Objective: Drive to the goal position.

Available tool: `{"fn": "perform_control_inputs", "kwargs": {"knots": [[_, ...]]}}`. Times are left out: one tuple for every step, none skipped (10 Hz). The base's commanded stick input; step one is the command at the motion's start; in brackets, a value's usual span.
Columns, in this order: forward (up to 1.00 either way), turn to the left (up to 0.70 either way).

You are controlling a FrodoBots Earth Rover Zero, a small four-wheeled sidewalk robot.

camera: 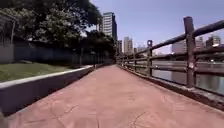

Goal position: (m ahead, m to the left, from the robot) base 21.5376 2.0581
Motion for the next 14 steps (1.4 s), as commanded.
{"fn": "perform_control_inputs", "kwargs": {"knots": [[1.0,0.01],[1.0,0.01],[1.0,0.01],[1.0,0.01],[1.0,0.01],[1.0,0.01],[1.0,0.01],[1.0,0.01],[1.0,0.01],[1.0,0.01],[1.0,0.01],[1.0,0.01],[1.0,0.01],[1.0,0.01]]}}
